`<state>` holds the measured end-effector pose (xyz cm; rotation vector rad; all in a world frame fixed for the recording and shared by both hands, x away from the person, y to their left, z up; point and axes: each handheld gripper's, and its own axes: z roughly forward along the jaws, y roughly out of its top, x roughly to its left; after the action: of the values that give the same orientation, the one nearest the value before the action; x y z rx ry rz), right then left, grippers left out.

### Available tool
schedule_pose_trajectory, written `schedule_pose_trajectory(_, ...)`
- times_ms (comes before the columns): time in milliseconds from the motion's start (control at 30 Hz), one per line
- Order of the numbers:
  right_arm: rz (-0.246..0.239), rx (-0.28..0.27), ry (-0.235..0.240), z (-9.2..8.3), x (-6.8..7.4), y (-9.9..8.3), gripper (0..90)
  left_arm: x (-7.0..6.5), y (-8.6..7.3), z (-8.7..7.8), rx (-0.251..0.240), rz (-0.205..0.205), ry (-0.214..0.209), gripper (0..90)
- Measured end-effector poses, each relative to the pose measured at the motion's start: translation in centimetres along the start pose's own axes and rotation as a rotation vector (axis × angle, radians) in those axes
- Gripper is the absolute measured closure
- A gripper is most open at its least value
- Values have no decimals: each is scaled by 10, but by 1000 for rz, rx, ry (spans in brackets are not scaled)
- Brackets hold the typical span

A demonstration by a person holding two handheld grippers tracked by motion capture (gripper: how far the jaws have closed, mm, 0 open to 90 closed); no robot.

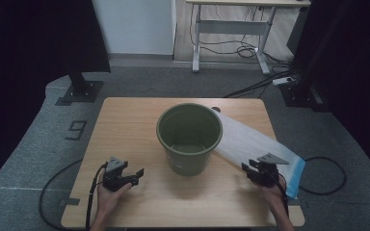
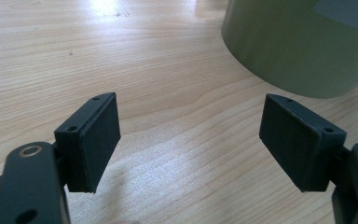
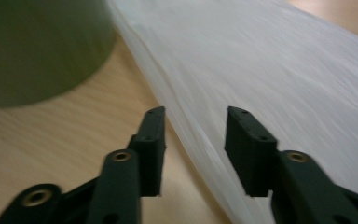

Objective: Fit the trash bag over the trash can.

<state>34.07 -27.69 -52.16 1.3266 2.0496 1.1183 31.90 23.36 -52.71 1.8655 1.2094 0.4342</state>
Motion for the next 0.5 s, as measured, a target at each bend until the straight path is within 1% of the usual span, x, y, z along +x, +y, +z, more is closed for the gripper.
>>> schedule_pose_trajectory(67, -24, -1, 20, 15, 5, 10, 504, 0, 0, 1, 5, 5, -4, 200)
schedule_pose_trajectory(100, -24, -1, 20, 15, 5, 10, 504, 0, 0, 1, 5, 5, -4, 201)
schedule_pose_trajectory(133, -33, 1, 23, 22, 7, 13, 495, 0, 0, 2, 7, 5, -5, 201)
schedule_pose_trajectory(167, -25, 7, 44, 38, 9, 20, 492, -1, 0, 4, 9, -2, -11, 200)
schedule_pose_trajectory(233, -22, 24, 67, 53, 13, 25, 485, -2, 0, 5, 8, -3, -20, 200)
schedule_pose_trajectory(267, -31, 33, 72, 60, 16, 27, 479, -3, 0, 5, 10, 3, -17, 199)
schedule_pose_trajectory(300, -51, 42, 73, 65, 19, 29, 473, -3, 0, 5, 11, 4, -15, 197)
schedule_pose_trajectory(333, -51, 42, 73, 65, 19, 29, 473, -3, 0, 5, 11, 4, -15, 196)
schedule_pose_trajectory(400, -80, 54, 57, 74, 25, 32, 467, -3, 0, 5, 13, 0, -13, 195)
schedule_pose_trajectory(433, -93, 46, 44, 82, 27, 33, 467, -2, 0, 5, 13, -3, -11, 194)
schedule_pose_trajectory(467, -93, 46, 44, 82, 27, 33, 467, -2, 0, 4, 11, -9, -10, 194)
schedule_pose_trajectory(500, -98, 60, 44, 89, 26, 35, 467, -1, 0, 2, 7, -15, -15, 194)
